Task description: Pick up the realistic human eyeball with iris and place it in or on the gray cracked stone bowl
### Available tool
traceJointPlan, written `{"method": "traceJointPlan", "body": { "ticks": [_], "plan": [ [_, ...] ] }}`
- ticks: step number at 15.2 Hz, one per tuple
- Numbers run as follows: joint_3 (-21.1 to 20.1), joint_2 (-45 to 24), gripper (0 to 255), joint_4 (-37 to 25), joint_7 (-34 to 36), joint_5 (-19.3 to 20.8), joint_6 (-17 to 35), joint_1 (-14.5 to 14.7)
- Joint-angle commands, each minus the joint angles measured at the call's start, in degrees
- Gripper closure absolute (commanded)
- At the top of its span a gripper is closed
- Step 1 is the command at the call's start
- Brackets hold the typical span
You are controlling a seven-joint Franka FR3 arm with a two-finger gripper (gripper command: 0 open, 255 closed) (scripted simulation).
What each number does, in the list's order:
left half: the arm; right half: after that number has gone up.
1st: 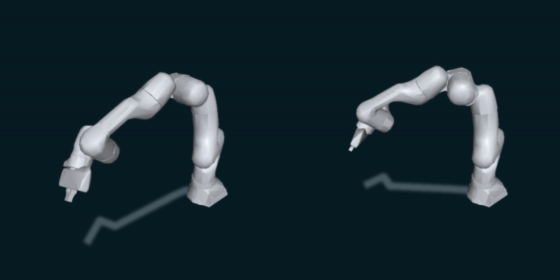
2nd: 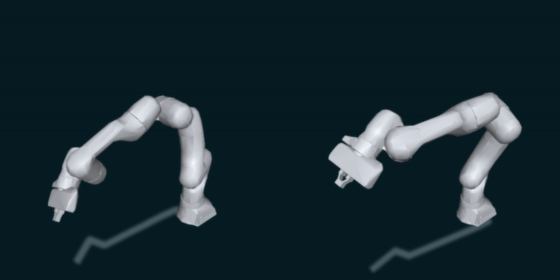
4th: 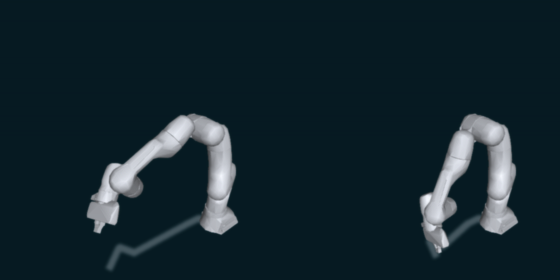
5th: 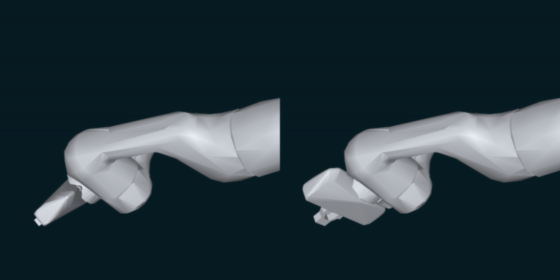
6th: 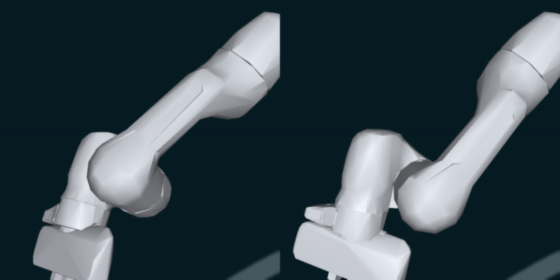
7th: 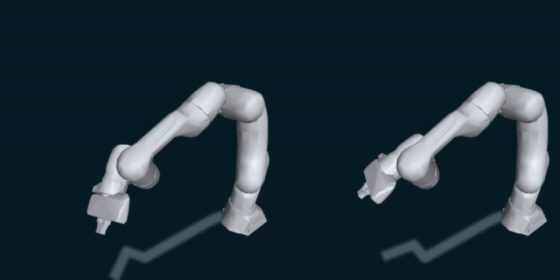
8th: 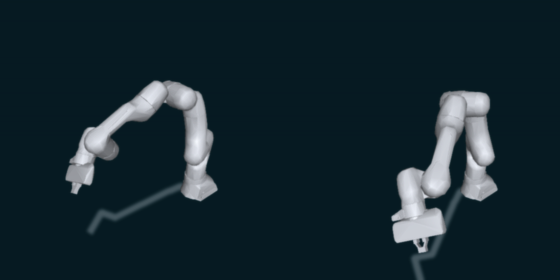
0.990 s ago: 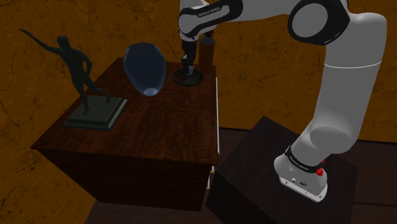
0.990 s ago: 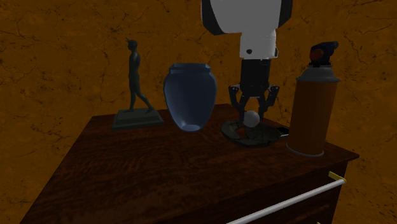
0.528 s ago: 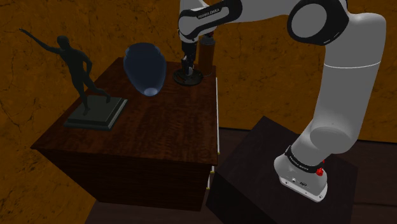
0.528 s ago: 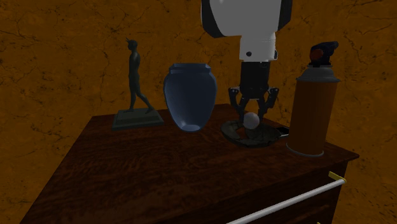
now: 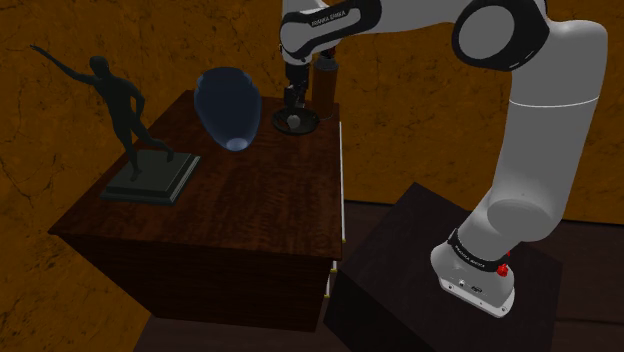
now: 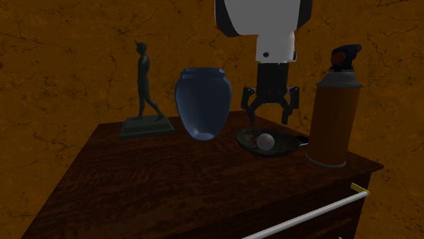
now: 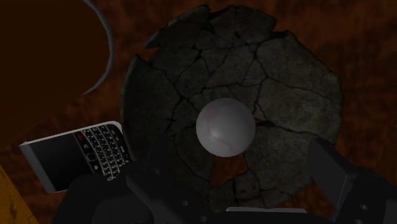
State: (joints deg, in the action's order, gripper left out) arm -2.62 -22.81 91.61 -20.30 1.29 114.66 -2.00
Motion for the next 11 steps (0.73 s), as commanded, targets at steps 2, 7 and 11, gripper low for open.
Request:
{"method": "traceJointPlan", "body": {
  "ticks": [2, 7, 11],
  "plan": [
    [0.0, 1.3, 0, -2.9, -0.1, -0.1, -4.2, 0.0],
    [0.0, 1.6, 0, -4.0, -0.1, -0.1, -5.6, 0.0],
    [0.0, 1.6, 0, -4.0, -0.1, -0.1, -5.6, 0.0]
  ]
}}
